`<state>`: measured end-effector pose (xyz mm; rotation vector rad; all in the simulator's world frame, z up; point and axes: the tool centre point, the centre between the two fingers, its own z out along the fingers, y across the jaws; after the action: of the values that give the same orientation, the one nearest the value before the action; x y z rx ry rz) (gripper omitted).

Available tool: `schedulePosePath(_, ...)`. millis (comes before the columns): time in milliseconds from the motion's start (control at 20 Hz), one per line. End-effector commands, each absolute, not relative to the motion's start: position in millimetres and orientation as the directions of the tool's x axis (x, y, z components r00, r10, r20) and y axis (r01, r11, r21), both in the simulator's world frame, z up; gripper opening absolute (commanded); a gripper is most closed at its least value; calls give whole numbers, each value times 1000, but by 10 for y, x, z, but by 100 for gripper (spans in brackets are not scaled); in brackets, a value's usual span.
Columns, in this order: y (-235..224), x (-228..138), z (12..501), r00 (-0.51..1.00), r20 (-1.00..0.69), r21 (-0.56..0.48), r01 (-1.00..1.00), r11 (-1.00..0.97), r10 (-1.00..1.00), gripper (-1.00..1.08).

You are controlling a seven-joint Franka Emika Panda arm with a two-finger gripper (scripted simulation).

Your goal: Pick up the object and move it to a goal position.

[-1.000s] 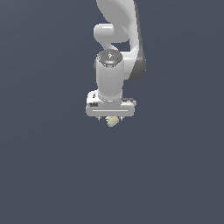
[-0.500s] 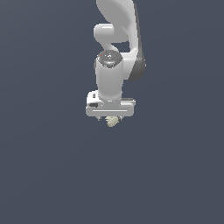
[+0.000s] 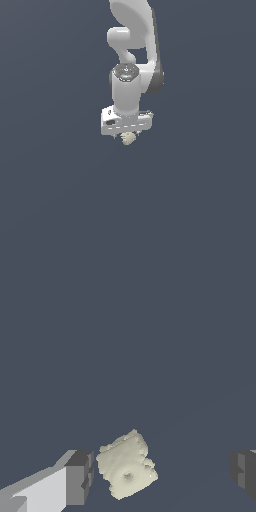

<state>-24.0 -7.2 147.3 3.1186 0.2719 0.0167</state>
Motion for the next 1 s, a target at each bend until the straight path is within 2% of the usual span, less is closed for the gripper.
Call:
schedulePosePath(0,-62,-317,1391,973,7,11,232,-973,232,100)
schedulePosePath(500,-10,-665,1070,881,1,5,473,-881,473,100)
schedulePosePath(950,20,-844,931,816,0,1,578,-816,578,100)
